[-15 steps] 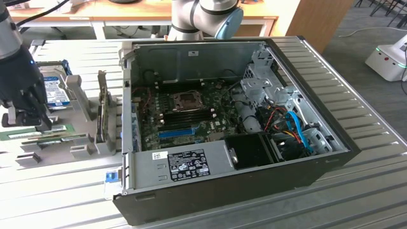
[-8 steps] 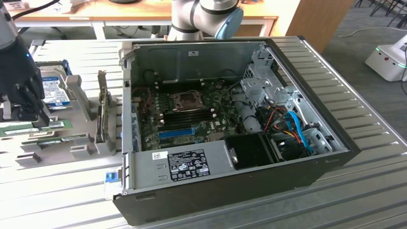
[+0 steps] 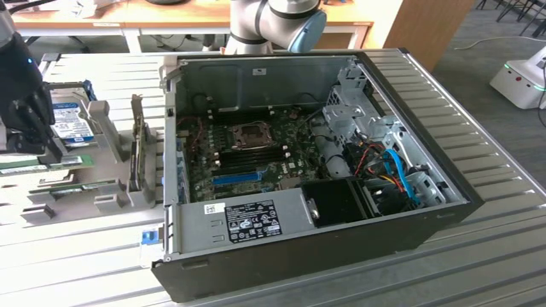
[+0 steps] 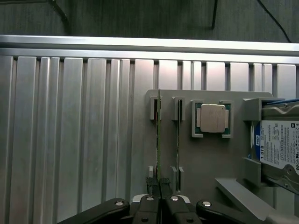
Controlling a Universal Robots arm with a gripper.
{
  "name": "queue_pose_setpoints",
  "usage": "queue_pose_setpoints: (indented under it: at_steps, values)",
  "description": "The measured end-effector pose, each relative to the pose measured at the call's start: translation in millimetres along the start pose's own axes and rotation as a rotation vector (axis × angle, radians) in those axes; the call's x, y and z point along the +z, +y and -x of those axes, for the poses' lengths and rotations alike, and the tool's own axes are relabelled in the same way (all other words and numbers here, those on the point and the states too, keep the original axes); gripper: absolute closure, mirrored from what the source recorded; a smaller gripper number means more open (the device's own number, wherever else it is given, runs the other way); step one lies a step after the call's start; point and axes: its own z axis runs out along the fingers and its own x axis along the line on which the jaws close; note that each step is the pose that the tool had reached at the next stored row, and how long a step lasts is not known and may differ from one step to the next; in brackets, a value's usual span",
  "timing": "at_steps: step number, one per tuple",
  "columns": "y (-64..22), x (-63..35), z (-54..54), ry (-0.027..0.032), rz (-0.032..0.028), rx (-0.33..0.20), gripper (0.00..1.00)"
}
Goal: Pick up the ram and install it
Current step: 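Pick up the ram and move it above insertion slot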
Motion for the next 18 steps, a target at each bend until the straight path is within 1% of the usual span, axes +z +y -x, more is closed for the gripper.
queue_pose_setpoints:
  at_steps: [10, 18]
  values:
    - [0.2, -21.0, -0.3, 0.0, 0.0, 0.0, 0.88]
    - [0.3, -35.9, -0.4, 0.0, 0.0, 0.0, 0.88]
